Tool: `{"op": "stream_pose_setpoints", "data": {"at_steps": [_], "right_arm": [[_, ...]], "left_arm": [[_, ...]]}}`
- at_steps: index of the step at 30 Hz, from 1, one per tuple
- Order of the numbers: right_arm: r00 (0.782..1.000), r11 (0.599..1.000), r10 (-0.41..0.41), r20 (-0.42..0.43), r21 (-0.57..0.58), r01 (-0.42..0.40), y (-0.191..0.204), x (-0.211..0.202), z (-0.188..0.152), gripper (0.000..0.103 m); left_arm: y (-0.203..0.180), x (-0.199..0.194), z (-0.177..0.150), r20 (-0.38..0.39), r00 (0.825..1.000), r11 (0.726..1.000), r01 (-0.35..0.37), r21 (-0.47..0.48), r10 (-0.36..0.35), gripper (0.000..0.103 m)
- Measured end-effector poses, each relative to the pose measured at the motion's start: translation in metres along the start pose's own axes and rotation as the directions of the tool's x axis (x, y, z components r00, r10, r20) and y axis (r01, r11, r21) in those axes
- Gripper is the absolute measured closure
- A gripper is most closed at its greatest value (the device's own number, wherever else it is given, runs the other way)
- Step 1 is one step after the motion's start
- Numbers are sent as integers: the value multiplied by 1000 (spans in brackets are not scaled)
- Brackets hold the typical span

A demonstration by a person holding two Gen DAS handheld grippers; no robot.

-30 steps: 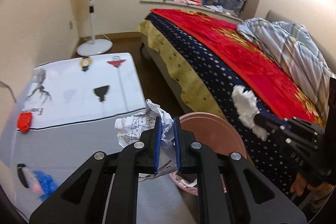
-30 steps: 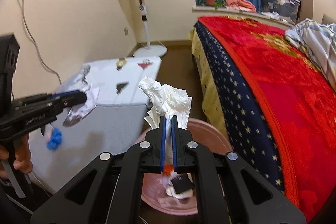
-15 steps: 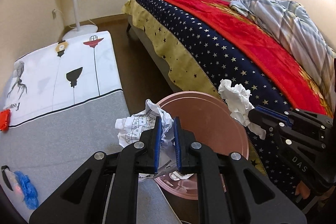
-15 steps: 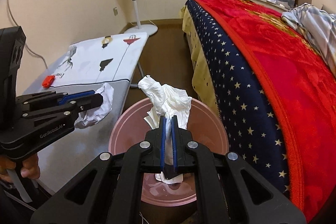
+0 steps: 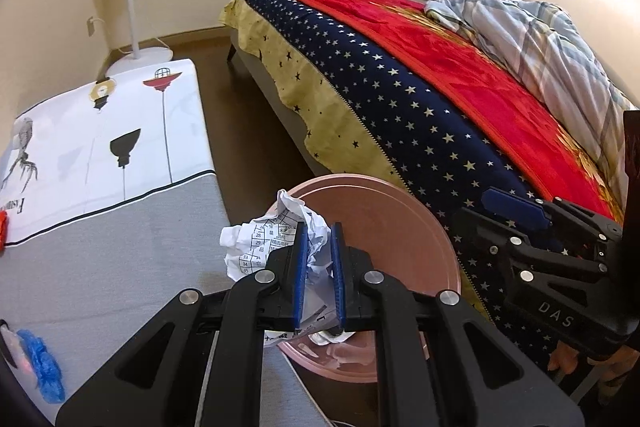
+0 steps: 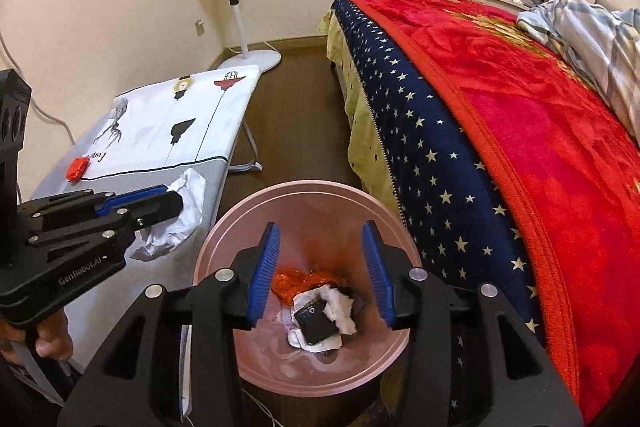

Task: Collect trash
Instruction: 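Carry both items over the wastebasket and open the right then left tool, then move both tools back toward the table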

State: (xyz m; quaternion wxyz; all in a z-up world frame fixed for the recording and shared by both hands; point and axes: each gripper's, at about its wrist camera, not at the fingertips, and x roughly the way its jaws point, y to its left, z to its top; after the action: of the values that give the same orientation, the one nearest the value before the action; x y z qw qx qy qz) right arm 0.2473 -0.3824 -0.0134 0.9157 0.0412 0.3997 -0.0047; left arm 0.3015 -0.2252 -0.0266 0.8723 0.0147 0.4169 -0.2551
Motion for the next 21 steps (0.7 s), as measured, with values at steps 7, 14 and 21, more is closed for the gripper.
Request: {"op": "stream_pose_setpoints", "data": {"at_steps": [7,14,21], "right_arm": [[1000,1000,-12,3,-3,12,0,-1,0,59],[1000,1000,-30,-1,7,30,-3,1,-1,55],[999,999,-33,9,6,33,-2,-2,0,42]], "left_arm": [[-7,11,2,-1,998,998,57,3,-57,91],[-4,13,1,24,998,998,-49,-28,50,17],[7,12,0,-13,991,990,-134,-49,133,13]]}}
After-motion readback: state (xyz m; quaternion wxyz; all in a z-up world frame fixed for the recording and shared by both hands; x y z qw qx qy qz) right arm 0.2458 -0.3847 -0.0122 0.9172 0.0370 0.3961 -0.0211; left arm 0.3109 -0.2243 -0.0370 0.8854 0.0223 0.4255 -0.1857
